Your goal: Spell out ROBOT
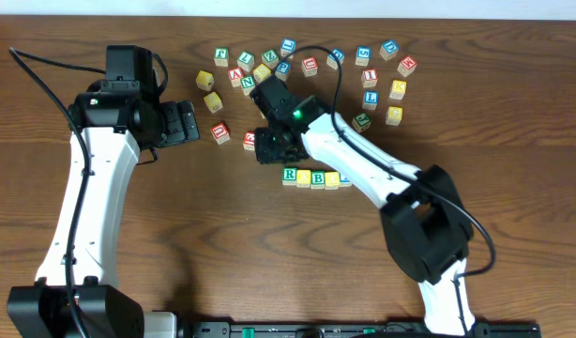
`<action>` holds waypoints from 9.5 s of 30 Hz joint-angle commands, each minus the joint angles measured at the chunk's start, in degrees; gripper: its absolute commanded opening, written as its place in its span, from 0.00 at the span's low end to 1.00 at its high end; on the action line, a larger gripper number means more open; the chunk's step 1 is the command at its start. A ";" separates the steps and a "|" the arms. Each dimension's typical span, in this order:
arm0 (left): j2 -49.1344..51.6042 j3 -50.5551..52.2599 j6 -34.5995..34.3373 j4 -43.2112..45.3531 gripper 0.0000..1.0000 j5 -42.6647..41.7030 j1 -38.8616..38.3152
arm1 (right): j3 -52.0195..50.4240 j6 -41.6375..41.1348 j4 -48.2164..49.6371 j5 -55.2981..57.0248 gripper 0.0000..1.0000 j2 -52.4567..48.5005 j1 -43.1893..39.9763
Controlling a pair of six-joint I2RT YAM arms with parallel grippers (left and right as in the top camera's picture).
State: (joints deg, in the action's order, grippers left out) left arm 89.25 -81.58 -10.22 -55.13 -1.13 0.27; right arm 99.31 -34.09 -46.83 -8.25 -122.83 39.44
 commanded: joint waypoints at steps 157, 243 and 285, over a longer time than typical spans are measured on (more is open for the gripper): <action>-0.31 -1.05 0.76 -0.11 0.98 0.55 0.09 | -98.99 7.98 43.43 16.68 0.99 122.55 -34.10; -89.15 81.35 -1.44 51.56 0.98 8.04 1.70 | -98.99 7.98 43.43 16.68 0.99 122.55 -34.10; -89.02 81.35 -1.44 51.56 0.98 8.02 1.70 | -98.99 7.98 43.43 16.65 0.99 122.55 -34.10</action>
State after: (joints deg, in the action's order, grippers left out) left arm 0.60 -1.02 -11.79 -0.93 6.15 1.78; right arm 0.38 -25.47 -3.20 8.51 -0.62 4.89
